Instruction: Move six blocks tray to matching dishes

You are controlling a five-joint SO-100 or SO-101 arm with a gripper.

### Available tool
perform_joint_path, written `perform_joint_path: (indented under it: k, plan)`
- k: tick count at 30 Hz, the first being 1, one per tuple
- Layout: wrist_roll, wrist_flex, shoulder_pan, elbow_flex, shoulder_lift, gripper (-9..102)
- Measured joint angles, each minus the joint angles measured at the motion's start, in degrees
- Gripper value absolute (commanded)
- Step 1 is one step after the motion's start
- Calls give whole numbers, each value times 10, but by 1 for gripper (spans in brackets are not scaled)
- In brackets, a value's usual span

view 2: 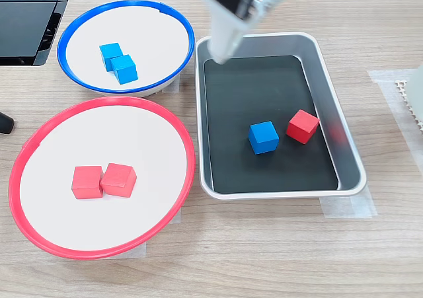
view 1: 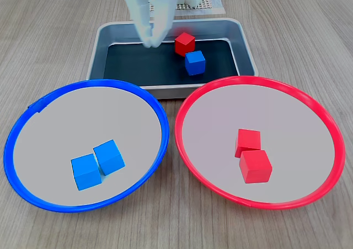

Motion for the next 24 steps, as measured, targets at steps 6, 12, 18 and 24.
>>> perform_joint_path:
  k: [6,12,18,24]
  plan:
    - [-243,-4,-44,108,29,22]
    - [-298,-40,-81,127,20,23]
    - [-303,-69,-95,127,-30,22]
    - [-318,-91,-98,127,-59,1]
